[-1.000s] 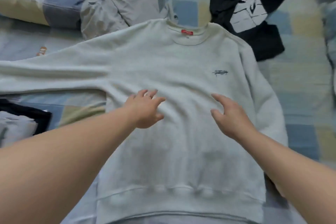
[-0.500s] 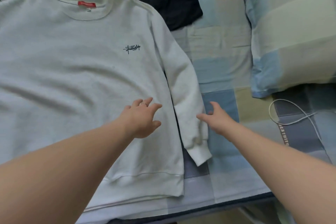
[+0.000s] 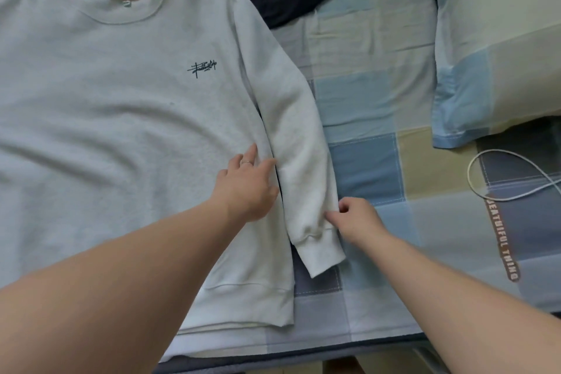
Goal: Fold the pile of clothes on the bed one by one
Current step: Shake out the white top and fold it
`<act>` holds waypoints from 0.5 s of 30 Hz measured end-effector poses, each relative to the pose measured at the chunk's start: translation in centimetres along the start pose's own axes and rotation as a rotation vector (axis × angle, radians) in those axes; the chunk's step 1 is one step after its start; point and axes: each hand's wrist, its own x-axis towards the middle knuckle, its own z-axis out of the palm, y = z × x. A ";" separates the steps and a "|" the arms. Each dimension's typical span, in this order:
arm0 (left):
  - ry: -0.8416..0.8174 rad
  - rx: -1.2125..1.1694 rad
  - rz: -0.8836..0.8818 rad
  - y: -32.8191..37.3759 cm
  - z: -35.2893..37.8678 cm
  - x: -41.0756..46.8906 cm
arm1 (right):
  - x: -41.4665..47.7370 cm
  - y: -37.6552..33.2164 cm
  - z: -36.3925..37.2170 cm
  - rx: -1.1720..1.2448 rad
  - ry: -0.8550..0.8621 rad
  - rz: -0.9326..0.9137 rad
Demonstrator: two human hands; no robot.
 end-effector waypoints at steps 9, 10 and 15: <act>0.205 -0.042 0.088 8.2 -1.1 1.8 | 0.7 1.7 -12.1 0.160 0.385 -0.163; 0.223 -0.058 0.106 9.4 -1.6 2.5 | 0.7 1.4 -14.9 0.141 0.454 -0.225; 0.297 -0.083 0.213 15.5 -4.0 6.6 | 1.0 -0.8 -27.4 0.025 0.535 -0.341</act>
